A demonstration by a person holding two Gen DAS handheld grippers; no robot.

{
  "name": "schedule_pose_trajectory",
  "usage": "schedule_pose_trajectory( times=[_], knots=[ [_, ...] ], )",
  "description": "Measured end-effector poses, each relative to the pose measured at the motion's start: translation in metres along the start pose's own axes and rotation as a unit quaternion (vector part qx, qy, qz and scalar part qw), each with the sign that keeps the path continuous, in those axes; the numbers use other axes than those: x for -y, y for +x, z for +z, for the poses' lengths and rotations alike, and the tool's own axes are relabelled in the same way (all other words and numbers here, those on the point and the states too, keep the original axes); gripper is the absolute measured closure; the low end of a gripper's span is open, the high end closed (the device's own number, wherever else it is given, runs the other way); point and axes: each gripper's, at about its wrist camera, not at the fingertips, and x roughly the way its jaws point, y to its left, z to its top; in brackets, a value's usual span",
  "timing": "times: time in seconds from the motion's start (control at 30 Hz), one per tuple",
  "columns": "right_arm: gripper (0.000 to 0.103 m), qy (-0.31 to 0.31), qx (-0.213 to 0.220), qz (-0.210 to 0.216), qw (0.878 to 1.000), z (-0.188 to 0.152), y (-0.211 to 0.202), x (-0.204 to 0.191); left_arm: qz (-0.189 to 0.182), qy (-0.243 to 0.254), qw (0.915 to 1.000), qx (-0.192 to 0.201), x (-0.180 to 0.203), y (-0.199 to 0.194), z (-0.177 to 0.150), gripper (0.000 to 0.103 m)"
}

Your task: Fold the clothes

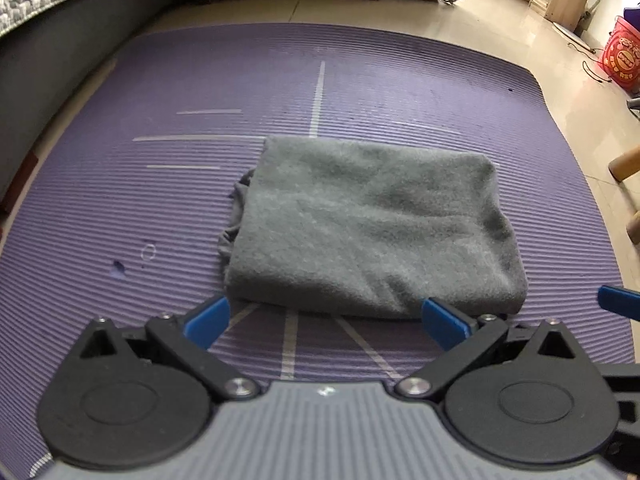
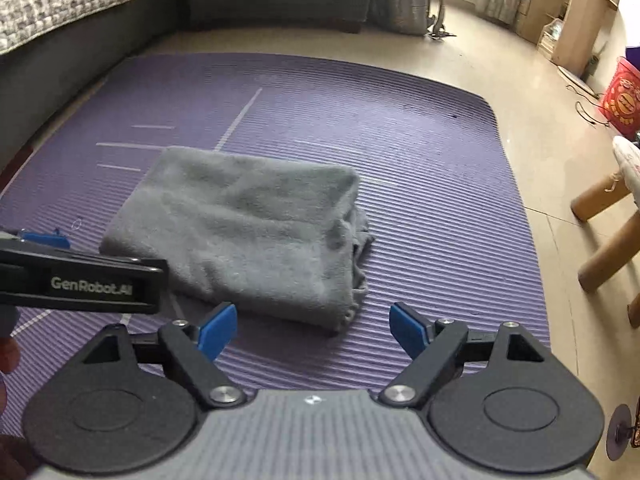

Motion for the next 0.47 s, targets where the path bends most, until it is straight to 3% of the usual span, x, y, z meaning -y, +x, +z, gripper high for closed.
schedule_pose_trajectory(
  times=[0.47],
  knots=[
    [0.019,0.013,-0.019,0.001,1.0,-0.0053,0.0074,0.0045,0.002,0.012,0.9999,-0.01,0.0041,0.0087,-0.0016,0.0]
  ],
)
